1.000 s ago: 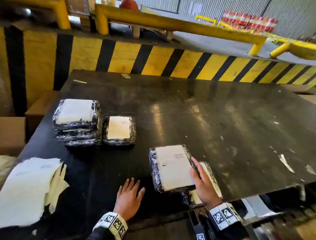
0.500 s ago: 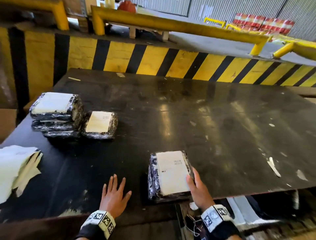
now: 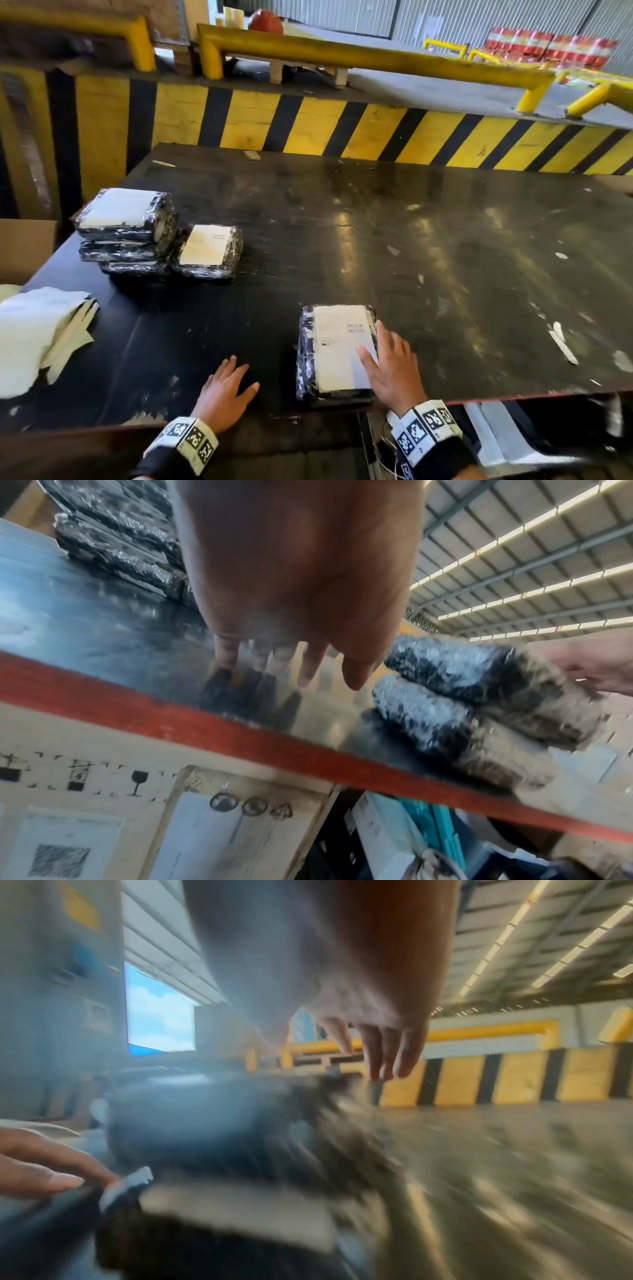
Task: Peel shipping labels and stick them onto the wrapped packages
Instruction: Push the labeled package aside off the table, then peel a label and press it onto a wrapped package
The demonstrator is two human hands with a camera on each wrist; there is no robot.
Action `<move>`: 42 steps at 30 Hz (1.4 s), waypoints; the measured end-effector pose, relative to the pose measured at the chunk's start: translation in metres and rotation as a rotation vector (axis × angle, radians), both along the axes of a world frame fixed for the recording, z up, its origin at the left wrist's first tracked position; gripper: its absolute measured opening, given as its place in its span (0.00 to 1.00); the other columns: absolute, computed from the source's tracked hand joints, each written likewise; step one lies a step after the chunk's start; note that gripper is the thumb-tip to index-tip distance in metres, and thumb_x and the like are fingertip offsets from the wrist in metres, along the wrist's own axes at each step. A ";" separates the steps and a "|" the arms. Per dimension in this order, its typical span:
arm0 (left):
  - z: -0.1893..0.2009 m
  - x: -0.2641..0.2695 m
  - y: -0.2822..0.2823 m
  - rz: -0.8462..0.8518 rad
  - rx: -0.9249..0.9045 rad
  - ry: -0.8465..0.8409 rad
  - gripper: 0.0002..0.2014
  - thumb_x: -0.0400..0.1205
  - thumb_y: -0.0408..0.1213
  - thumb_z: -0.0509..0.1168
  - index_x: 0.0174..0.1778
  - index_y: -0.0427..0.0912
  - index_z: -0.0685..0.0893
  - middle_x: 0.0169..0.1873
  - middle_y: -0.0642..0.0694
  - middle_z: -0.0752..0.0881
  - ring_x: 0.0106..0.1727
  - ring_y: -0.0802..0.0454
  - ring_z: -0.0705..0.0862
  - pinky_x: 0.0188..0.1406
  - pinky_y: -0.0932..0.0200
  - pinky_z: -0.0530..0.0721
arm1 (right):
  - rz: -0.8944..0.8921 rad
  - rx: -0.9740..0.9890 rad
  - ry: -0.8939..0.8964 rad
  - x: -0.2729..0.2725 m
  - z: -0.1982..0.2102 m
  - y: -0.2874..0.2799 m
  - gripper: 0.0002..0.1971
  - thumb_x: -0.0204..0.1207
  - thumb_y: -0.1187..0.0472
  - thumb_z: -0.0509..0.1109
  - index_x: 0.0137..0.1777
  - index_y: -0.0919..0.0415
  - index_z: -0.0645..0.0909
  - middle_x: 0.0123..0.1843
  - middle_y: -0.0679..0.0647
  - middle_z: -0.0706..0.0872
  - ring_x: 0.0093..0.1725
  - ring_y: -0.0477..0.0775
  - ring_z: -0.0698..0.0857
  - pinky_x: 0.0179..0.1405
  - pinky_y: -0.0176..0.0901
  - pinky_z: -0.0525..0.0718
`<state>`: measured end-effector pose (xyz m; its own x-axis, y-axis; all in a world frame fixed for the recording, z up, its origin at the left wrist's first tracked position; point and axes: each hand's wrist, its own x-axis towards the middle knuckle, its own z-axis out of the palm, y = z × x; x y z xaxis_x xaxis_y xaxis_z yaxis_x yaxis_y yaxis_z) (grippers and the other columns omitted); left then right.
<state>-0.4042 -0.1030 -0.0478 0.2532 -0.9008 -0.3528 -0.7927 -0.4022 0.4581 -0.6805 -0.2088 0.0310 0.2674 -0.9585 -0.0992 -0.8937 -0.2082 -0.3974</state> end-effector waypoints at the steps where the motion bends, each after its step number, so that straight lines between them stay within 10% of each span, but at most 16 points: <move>1: 0.007 0.002 0.002 0.014 -0.029 0.054 0.30 0.84 0.56 0.55 0.81 0.49 0.61 0.83 0.46 0.56 0.84 0.50 0.52 0.82 0.50 0.55 | 0.045 -0.075 -0.035 0.013 0.009 0.000 0.38 0.75 0.34 0.43 0.81 0.55 0.56 0.77 0.57 0.67 0.76 0.59 0.65 0.73 0.54 0.65; 16: 0.073 0.266 0.085 0.364 -0.547 -0.032 0.24 0.78 0.56 0.60 0.65 0.46 0.82 0.63 0.53 0.84 0.61 0.57 0.83 0.59 0.71 0.73 | 0.747 -0.022 -0.209 0.406 0.006 0.044 0.26 0.82 0.45 0.57 0.78 0.50 0.63 0.77 0.47 0.69 0.77 0.48 0.64 0.73 0.42 0.59; 22: 0.053 0.378 0.112 0.494 -0.509 -0.166 0.30 0.72 0.61 0.52 0.55 0.42 0.87 0.52 0.47 0.88 0.54 0.46 0.85 0.53 0.54 0.82 | 0.767 0.042 -0.096 0.516 -0.016 0.063 0.37 0.69 0.36 0.41 0.75 0.51 0.68 0.75 0.50 0.72 0.74 0.52 0.69 0.72 0.45 0.63; 27: 0.033 0.415 0.102 0.537 -0.417 -0.046 0.27 0.69 0.63 0.61 0.49 0.44 0.87 0.43 0.47 0.86 0.47 0.46 0.84 0.45 0.53 0.82 | 0.750 0.113 0.020 0.544 -0.029 0.067 0.25 0.81 0.47 0.52 0.77 0.52 0.66 0.76 0.50 0.70 0.74 0.53 0.69 0.71 0.44 0.63; 31: 0.022 0.431 0.094 0.601 -0.498 0.131 0.12 0.67 0.44 0.80 0.37 0.48 0.82 0.32 0.50 0.82 0.35 0.50 0.81 0.36 0.54 0.81 | 0.724 0.118 -0.010 0.545 -0.036 0.069 0.21 0.83 0.51 0.55 0.75 0.52 0.69 0.76 0.49 0.70 0.73 0.51 0.70 0.70 0.43 0.64; 42: 0.023 0.461 0.096 0.595 -0.578 0.614 0.11 0.71 0.41 0.78 0.37 0.39 0.85 0.30 0.42 0.87 0.32 0.51 0.84 0.32 0.60 0.82 | 0.701 0.084 0.011 0.548 -0.039 0.067 0.20 0.83 0.51 0.55 0.73 0.52 0.72 0.76 0.48 0.71 0.73 0.51 0.69 0.68 0.43 0.63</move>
<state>0.0565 -0.0066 -0.0251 0.6357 -0.7619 -0.1242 -0.1018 -0.2421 0.9649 -0.1324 -0.1416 -0.0083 0.8175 -0.5499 -0.1713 -0.5643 -0.7053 -0.4290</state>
